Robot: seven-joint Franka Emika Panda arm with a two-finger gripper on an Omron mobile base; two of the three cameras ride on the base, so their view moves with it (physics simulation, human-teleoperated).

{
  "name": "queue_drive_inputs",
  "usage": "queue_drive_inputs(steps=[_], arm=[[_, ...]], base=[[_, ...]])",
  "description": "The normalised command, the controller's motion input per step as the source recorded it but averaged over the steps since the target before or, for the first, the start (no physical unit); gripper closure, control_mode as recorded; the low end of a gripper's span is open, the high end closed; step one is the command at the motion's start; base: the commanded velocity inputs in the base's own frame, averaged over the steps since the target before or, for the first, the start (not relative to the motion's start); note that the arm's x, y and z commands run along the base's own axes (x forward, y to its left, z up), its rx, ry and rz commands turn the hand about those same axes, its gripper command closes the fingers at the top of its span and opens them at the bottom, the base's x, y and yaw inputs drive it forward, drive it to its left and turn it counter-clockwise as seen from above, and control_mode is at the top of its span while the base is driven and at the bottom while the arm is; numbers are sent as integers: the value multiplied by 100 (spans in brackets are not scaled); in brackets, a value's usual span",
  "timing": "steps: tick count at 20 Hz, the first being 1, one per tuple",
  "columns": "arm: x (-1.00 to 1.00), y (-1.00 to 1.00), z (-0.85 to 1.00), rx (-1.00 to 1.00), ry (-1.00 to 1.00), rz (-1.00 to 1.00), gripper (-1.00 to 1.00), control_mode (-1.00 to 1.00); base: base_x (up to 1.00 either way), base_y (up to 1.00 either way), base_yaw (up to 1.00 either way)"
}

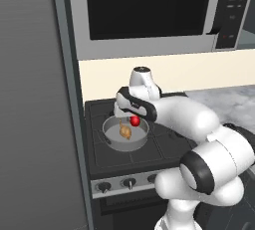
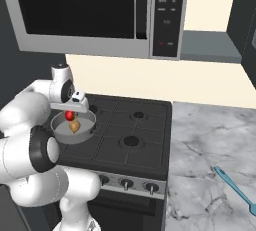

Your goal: Put the onion and tomato in the pot. Retrieve the spatula and lightly stir the vegetables in the pot.

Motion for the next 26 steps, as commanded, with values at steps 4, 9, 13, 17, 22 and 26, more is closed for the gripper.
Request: queue_drive_inputs(steps=[4,9,13,17,22,26], arm=[[20,1,-18,0,2,0,100,-100],[30,0,-26,0,5,0,100,-100],[16,0,-12,0,7,0,100,-100],[26,0,-13,0,8,0,100,-100],[16,0,-5,0,3,0,100,-100],[0,0,0,0,0,0,-100,-100]], base=[[0,0,0],[0,0,0],[0,0,0],[0,0,0],[0,0,0],[0,0,0]])
